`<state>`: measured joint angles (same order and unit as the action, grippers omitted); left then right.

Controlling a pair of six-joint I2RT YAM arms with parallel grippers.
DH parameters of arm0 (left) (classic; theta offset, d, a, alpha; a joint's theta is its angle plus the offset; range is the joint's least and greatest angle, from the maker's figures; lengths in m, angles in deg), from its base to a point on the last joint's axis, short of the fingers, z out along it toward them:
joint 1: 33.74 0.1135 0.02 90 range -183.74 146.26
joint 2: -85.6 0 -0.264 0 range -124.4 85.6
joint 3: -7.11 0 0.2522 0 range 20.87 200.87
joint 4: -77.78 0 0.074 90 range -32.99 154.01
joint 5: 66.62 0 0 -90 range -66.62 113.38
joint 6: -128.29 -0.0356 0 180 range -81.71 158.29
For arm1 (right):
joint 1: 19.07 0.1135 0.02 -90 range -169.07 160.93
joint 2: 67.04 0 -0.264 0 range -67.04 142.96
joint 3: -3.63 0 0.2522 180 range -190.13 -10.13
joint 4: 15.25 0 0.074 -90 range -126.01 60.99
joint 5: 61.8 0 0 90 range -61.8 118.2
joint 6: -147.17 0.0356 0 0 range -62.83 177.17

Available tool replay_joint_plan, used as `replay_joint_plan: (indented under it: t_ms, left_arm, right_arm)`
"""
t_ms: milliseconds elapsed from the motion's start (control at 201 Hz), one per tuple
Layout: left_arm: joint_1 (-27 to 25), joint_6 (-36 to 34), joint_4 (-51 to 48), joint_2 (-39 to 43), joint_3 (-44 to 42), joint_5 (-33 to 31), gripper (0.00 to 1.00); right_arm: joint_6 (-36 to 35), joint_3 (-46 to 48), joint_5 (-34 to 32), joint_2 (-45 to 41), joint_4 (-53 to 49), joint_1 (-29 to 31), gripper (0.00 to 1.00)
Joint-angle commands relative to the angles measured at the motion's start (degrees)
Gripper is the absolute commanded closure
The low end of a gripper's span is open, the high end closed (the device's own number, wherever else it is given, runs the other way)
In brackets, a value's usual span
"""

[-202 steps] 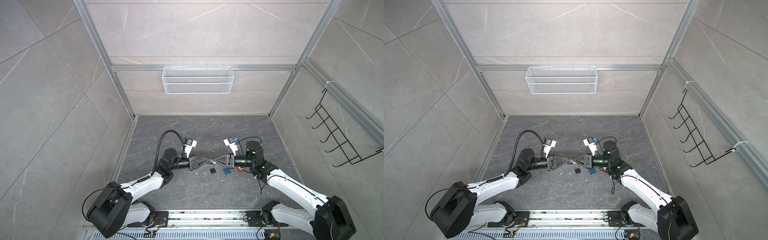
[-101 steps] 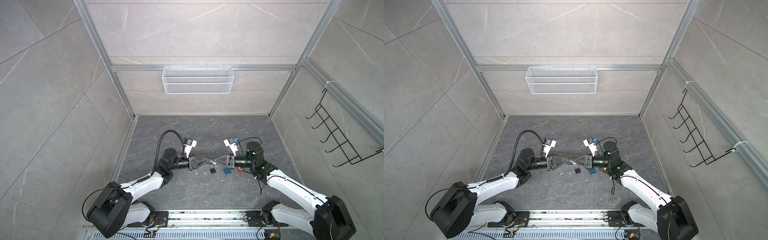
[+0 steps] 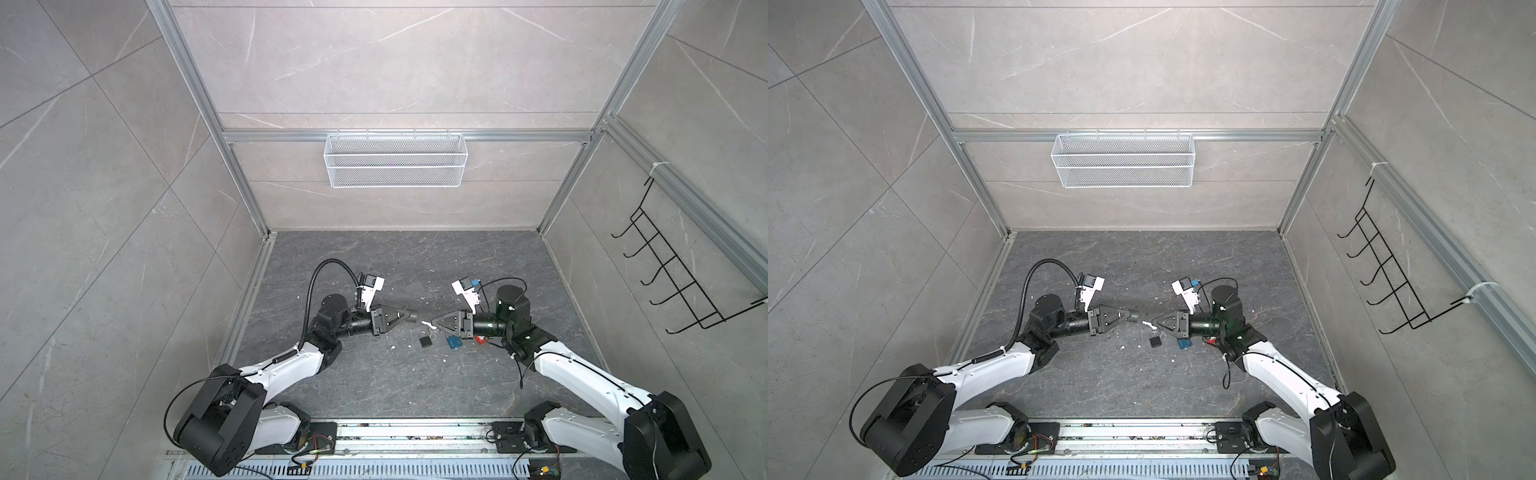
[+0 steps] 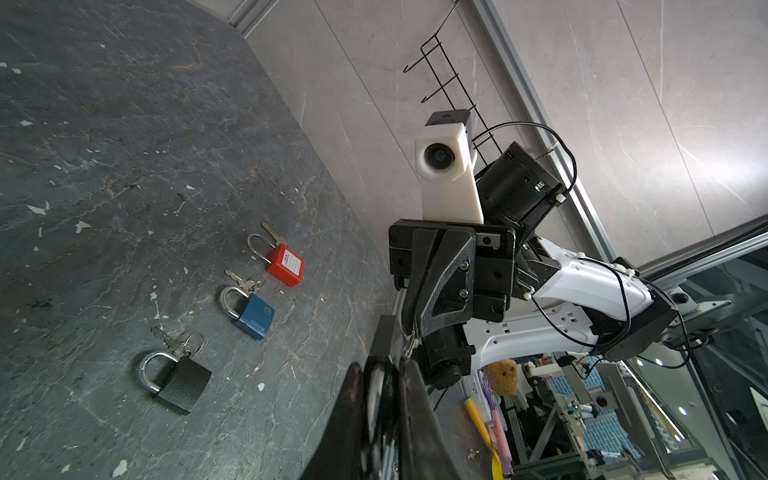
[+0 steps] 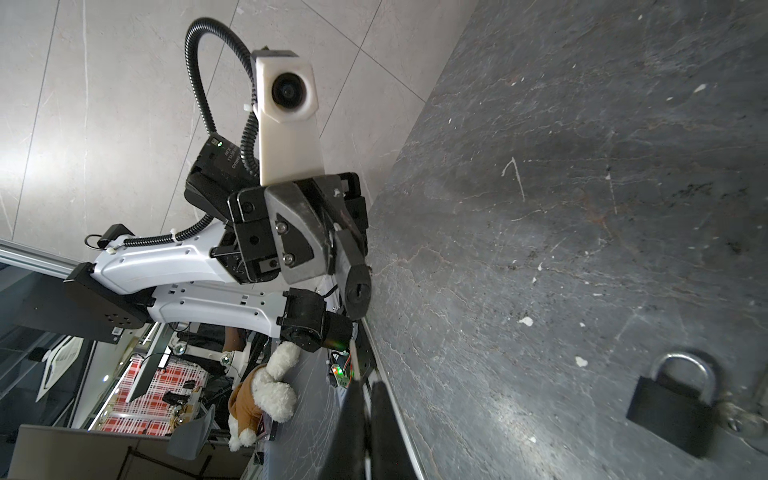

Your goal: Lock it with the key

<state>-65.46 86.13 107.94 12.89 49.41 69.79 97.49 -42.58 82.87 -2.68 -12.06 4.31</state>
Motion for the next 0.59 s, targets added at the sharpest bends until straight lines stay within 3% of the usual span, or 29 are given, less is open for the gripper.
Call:
replay_joint_plan:
  t_ms: [0,70,149,274,393,587]
  left_arm:
    - [-0.05,-7.92,-13.27,1.54,4.42,-3.05,1.00]
    - [-0.16,-14.49,-27.03,1.65,6.66,-5.91,1.00]
    - [-0.27,-18.67,-35.32,2.23,7.28,-10.36,1.00]
    - [-0.34,-23.17,-49.54,1.97,11.21,-11.79,1.00]
    - [-1.30,-25.49,-52.56,1.39,12.01,-11.79,1.00]
    - [-4.01,-32.38,-64.68,-5.78,18.66,-13.24,1.00]
  right_arm:
    - [-0.43,0.09,-1.34,-1.46,-2.66,-1.13,1.00]
    - [-1.01,-0.09,-5.16,-2.01,-5.45,-1.35,1.00]
    - [-0.63,0.32,-8.80,-1.93,-5.97,-1.38,1.00]
    - [0.47,-0.28,-9.91,-0.56,-5.87,-1.31,1.00]
    - [-1.22,-1.33,-9.96,0.34,-6.40,-1.23,1.00]
    - [-3.72,-2.58,-18.60,2.27,-9.16,0.96,1.00]
